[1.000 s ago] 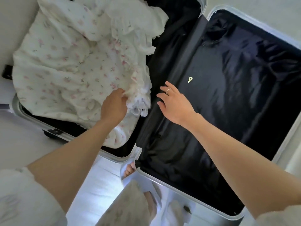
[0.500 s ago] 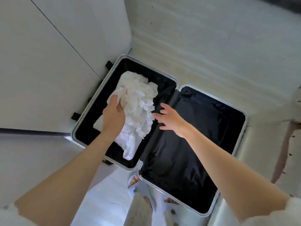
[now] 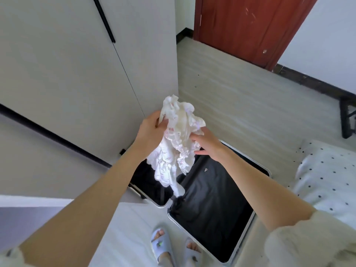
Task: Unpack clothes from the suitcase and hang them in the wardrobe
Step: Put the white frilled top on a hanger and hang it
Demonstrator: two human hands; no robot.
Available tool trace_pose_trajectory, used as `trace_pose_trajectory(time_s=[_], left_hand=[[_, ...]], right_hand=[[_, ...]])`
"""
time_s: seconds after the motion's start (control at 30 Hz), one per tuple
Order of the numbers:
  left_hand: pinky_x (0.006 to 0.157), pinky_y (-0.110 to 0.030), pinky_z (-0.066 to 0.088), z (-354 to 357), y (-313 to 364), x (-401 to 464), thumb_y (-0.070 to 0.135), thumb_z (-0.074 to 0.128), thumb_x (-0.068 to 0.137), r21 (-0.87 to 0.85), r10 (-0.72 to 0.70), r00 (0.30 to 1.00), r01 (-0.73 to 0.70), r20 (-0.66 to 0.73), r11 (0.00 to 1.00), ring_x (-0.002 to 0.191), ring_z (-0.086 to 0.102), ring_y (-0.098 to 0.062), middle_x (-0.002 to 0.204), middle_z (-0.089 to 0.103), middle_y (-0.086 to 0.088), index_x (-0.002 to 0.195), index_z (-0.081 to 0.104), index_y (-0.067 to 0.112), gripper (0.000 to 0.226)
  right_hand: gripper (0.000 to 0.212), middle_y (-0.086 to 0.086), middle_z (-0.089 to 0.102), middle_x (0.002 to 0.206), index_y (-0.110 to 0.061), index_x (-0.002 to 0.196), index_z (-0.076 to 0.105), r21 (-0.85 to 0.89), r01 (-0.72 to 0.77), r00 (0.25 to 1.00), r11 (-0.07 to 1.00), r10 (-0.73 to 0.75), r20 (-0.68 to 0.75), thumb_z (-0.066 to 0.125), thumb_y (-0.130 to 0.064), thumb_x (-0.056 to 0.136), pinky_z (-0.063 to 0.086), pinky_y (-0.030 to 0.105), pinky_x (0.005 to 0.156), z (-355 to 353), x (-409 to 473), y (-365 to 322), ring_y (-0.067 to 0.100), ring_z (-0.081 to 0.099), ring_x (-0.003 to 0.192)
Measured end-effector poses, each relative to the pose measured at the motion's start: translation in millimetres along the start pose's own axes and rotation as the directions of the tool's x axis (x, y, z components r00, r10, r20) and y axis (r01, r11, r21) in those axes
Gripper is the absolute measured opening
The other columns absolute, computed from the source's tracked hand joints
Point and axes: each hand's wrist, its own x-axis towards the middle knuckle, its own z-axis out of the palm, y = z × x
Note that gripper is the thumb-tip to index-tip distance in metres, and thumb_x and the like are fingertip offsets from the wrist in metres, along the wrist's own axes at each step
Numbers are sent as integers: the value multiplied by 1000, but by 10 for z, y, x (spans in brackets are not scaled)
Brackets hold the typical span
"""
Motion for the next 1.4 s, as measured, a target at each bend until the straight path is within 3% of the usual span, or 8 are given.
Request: trace_pose_trajectory(time_s=[0.13, 0.37, 0.5, 0.6, 0.83, 1.0, 1.17, 1.4], left_hand=[[79, -33, 41, -249, 264, -481, 13, 52, 93, 32, 1, 987, -6, 161, 999, 82, 51, -19, 90, 58, -17, 103, 59, -1, 19], [87, -39, 49, -465, 158, -1523, 31, 65, 78, 180, -87, 888, 5, 451, 984, 83, 61, -25, 95, 67, -12, 97, 62, -2, 39], [84, -29, 49, -697, 55, -2063, 19, 62, 87, 213, -135, 867, 34, 481, 976, 83, 64, -16, 87, 68, -11, 90, 67, 1, 19], [72, -14, 48, -973, -14, -2575, 19, 60, 88, 212, -196, 852, 103, 485, 972, 71, 64, 2, 77, 68, 2, 75, 67, 12, 16], [81, -27, 50, -1673, -560, -3502, 28, 53, 93, 213, -330, 899, 276, 287, 937, 100, 60, -15, 111, 61, 4, 109, 55, 24, 16], [77, -35, 53, -2137, -723, -3999, 55, 47, 89, -113, -544, 837, 536, -59, 837, 109, 53, -24, 129, 43, 0, 140, 27, 22, 64], [69, -43, 53, -2723, -893, -4440, 57, 60, 77, -620, -648, 761, 523, 31, 584, 127, 41, -43, 151, 25, -9, 146, 23, 21, 87], [40, -20, 49, -3300, -954, -4785, -7, 50, 89, -748, -701, 703, 401, -119, 529, 38, 58, -15, 53, 62, -9, 75, 57, 0, 17]], right_hand=[[39, 14, 51, 112, -13, 125, 44, 577, -268, 963, 771, 207, 171, 52, -29, 90, 53, 47, 75, 0, -336, -139, 34, 58, 100], [27, 15, 68, 104, -2, 110, 60, 315, -485, 868, 816, 403, 290, 47, -21, 96, 58, 40, 67, 447, -1101, 67, 27, 66, 89], [32, 16, 60, 122, -3, 119, 54, 72, -401, 910, 913, 387, 151, 54, -19, 92, 45, 39, 101, 628, -1433, 259, 27, 55, 115], [11, 16, 61, 93, -3, 90, 55, -88, -311, 937, 946, 321, 137, 45, -7, 92, 50, 37, 83, 868, -1922, 281, 27, 60, 92], [27, 8, 52, 70, -10, 63, 51, -512, -8, 884, 859, 245, 398, 46, 8, 82, 45, 26, 56, 1741, -2855, 120, 17, 55, 59], [55, -8, 54, 55, -22, 44, 54, -507, 230, 749, 831, 182, 637, 47, 14, 86, 44, 21, 52, 2326, -3329, -204, 8, 50, 57], [45, -12, 62, 64, -24, 59, 61, -509, 428, 604, 747, 182, 776, 53, 9, 89, 50, 16, 62, 2928, -3746, -501, 2, 59, 64], [21, -6, 62, 77, -11, 79, 54, -487, 594, 489, 641, 194, 851, 54, 7, 89, 50, 20, 71, 3624, -4091, -761, 5, 60, 72]])
